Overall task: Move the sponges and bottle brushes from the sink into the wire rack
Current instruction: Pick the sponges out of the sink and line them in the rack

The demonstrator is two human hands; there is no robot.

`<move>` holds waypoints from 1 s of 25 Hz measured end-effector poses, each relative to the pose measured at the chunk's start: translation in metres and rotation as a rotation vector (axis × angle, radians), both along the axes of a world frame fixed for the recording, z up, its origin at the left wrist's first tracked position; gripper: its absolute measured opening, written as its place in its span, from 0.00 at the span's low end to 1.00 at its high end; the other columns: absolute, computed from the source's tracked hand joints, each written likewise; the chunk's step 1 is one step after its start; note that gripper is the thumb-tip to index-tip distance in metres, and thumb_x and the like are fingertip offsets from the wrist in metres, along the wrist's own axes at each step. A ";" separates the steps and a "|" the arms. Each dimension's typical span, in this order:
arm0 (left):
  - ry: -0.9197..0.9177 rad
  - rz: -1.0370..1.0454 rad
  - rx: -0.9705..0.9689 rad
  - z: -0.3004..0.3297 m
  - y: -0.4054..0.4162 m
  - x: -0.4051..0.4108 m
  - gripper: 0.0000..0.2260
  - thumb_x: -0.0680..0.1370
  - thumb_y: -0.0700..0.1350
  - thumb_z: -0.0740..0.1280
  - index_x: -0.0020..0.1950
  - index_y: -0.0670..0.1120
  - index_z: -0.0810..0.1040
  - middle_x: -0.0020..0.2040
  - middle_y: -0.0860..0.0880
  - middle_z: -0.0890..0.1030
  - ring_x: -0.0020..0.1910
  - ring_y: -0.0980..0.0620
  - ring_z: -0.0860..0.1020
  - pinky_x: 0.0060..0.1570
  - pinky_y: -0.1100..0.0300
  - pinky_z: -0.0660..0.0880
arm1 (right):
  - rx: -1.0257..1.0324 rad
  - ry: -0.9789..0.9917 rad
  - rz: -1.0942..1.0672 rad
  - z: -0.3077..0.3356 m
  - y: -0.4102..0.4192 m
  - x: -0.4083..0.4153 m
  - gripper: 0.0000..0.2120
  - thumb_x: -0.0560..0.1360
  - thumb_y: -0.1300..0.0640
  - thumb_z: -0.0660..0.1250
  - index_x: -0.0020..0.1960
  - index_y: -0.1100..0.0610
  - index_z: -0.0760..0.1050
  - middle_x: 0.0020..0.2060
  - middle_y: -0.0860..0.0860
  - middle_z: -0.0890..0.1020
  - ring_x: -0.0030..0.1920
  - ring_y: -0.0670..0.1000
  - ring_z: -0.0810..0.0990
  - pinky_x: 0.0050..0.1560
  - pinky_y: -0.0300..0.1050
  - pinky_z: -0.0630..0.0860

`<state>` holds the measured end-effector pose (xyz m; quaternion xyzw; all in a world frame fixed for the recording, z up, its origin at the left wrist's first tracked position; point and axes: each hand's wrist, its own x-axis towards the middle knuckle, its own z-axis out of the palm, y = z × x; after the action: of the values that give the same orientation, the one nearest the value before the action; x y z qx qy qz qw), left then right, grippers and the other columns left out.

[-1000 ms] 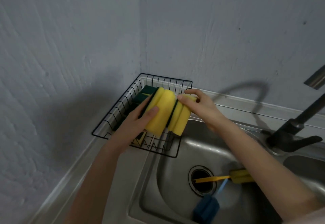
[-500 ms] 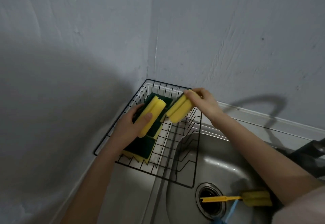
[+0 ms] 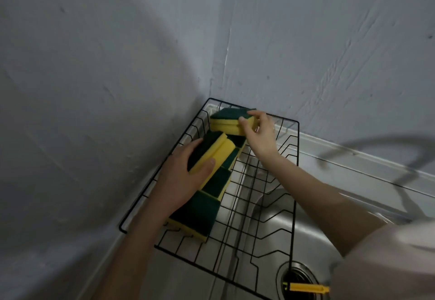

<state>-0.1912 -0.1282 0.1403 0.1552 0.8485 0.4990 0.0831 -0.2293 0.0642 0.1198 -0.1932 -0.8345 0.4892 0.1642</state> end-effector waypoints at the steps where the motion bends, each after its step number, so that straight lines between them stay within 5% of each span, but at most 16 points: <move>1: 0.001 -0.005 -0.007 -0.002 0.000 -0.001 0.24 0.75 0.49 0.63 0.70 0.52 0.62 0.70 0.50 0.67 0.59 0.60 0.62 0.57 0.61 0.62 | -0.001 0.019 0.011 -0.005 -0.002 -0.001 0.19 0.77 0.52 0.62 0.65 0.58 0.66 0.60 0.55 0.68 0.55 0.46 0.68 0.50 0.30 0.71; 3: 0.010 -0.018 -0.007 -0.005 0.001 -0.003 0.24 0.75 0.49 0.63 0.70 0.52 0.62 0.70 0.49 0.67 0.59 0.60 0.63 0.58 0.61 0.63 | 0.009 0.007 0.014 -0.016 -0.002 -0.002 0.19 0.77 0.53 0.62 0.65 0.59 0.65 0.64 0.57 0.68 0.57 0.48 0.70 0.55 0.40 0.72; 7: 0.018 -0.029 -0.017 -0.010 0.001 -0.007 0.24 0.75 0.49 0.64 0.70 0.51 0.63 0.70 0.49 0.68 0.59 0.60 0.64 0.59 0.61 0.63 | 0.079 -0.101 0.039 -0.027 0.002 -0.001 0.21 0.76 0.54 0.63 0.65 0.59 0.63 0.66 0.57 0.67 0.59 0.53 0.73 0.52 0.41 0.71; 12: 0.084 -0.076 -0.059 -0.010 0.005 -0.009 0.24 0.74 0.47 0.65 0.69 0.50 0.65 0.68 0.49 0.70 0.60 0.59 0.66 0.61 0.60 0.65 | 0.021 -0.179 0.043 -0.016 0.003 0.004 0.29 0.75 0.51 0.65 0.72 0.55 0.57 0.70 0.58 0.59 0.69 0.58 0.64 0.68 0.48 0.65; 16: 0.131 -0.157 -0.141 -0.007 0.008 -0.014 0.26 0.73 0.51 0.67 0.69 0.50 0.65 0.69 0.48 0.69 0.65 0.50 0.68 0.67 0.46 0.67 | -0.189 -0.155 -0.047 0.001 -0.007 0.025 0.24 0.77 0.48 0.59 0.70 0.56 0.62 0.65 0.57 0.69 0.61 0.55 0.74 0.58 0.44 0.71; 20: 0.198 -0.264 -0.256 -0.004 0.015 -0.013 0.27 0.72 0.48 0.69 0.69 0.50 0.64 0.71 0.49 0.67 0.68 0.49 0.65 0.69 0.50 0.63 | -0.617 -0.391 0.192 0.022 -0.015 0.054 0.15 0.77 0.46 0.58 0.55 0.56 0.73 0.38 0.51 0.79 0.37 0.46 0.78 0.35 0.37 0.79; 25: 0.264 -0.307 -0.387 -0.003 0.020 -0.024 0.26 0.73 0.45 0.67 0.69 0.53 0.64 0.72 0.53 0.65 0.72 0.48 0.59 0.72 0.48 0.57 | -0.753 -0.344 0.213 0.022 -0.007 0.059 0.11 0.77 0.54 0.62 0.57 0.58 0.71 0.39 0.52 0.80 0.37 0.47 0.81 0.36 0.37 0.81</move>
<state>-0.2148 -0.1078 0.1372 0.3270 0.8981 0.2846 0.0746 -0.1701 0.0571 0.1419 -0.2313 -0.6281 0.7346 -0.1111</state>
